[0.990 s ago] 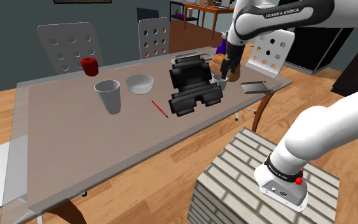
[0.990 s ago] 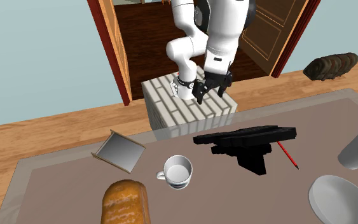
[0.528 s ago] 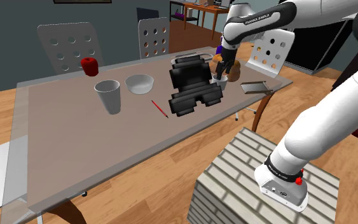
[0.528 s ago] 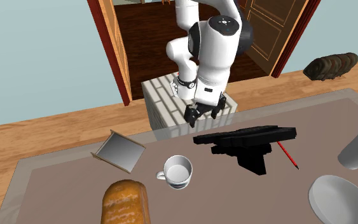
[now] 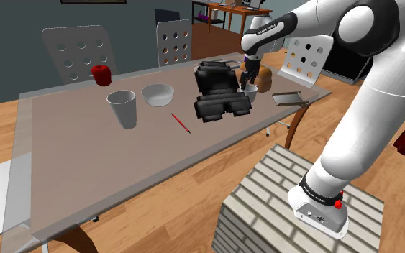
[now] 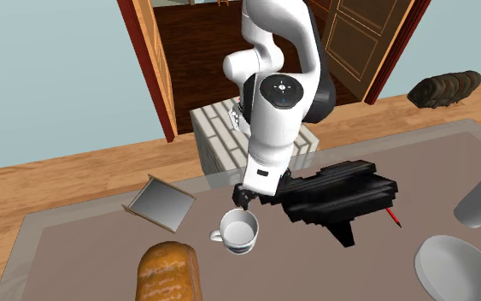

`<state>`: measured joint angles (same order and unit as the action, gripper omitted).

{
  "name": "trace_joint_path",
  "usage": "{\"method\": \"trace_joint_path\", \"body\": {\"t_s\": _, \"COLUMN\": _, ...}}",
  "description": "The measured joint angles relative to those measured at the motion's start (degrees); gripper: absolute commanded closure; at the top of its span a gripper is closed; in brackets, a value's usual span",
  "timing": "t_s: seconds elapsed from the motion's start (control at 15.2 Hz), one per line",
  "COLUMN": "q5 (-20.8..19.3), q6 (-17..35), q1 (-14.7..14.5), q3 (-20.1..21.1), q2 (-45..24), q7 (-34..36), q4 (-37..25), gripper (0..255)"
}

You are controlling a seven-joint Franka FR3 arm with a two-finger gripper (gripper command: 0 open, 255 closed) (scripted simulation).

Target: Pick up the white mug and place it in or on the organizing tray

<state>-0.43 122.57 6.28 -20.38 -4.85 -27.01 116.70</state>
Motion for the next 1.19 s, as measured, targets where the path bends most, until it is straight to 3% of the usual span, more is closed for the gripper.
{"method": "trace_joint_path", "body": {"t_s": 0.33, "q5": 3.1, "q6": 2.1, "q1": 1.5, "q3": -0.2, "q2": -7.4, "q7": -3.3, "q4": -4.6, "gripper": 0}}
{"method": "trace_joint_path", "body": {"t_s": 1.06, "q5": 4.2, "q6": 5.9, "q1": 2.0, "q3": -0.1, "q2": -9.6, "q7": -4.0, "q4": -3.4, "gripper": 0}}
{"method": "trace_joint_path", "body": {"t_s": 1.12, "q5": 4.2, "q6": 5.9, "q1": 2.0, "q3": -0.1, "q2": -9.6, "q7": -4.0, "q4": -3.4, "gripper": 255}}
{"method": "trace_joint_path", "body": {"t_s": 1.19, "q5": 4.2, "q6": 5.9, "q1": 1.9, "q3": -0.1, "q2": -9.6, "q7": -4.1, "q4": -3.5, "gripper": 255}}
